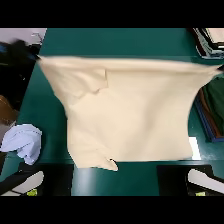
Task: Fold the shirts.
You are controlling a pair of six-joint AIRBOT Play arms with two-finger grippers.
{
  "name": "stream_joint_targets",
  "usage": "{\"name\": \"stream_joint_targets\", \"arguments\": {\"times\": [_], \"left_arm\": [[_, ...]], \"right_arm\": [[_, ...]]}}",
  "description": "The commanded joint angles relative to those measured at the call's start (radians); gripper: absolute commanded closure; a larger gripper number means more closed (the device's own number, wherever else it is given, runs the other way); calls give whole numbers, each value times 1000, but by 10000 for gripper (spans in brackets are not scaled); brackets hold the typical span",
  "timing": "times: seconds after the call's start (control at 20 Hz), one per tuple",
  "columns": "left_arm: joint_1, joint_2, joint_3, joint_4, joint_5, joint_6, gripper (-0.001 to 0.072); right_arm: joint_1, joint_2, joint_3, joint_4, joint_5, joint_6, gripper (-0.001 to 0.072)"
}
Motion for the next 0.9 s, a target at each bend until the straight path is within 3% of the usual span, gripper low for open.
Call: {"name": "stream_joint_targets", "arguments": {"times": [0.0, 0.1, 0.35, 0.5, 0.65, 0.85], "left_arm": [[-59, -242, -61, -2, 151, 50, 686], [-70, -365, -12, -3, 246, 50, 686], [-70, -518, 161, 1, 317, 54, 686], [-53, -505, 216, 10, 245, 53, 685], [-45, -459, 217, 124, 58, 53, 687], [-72, -346, -47, 180, 94, 54, 685]], "right_arm": [[108, -214, -49, -79, -53, 1, 698], [165, -338, 42, -109, -92, 6, 698], [240, -517, 323, -108, -194, 16, 698], [247, -514, 391, -110, -189, 8, 698], [246, -433, 295, -187, -124, -3, 699], [249, -292, -46, -218, -206, -3, 698]]}}
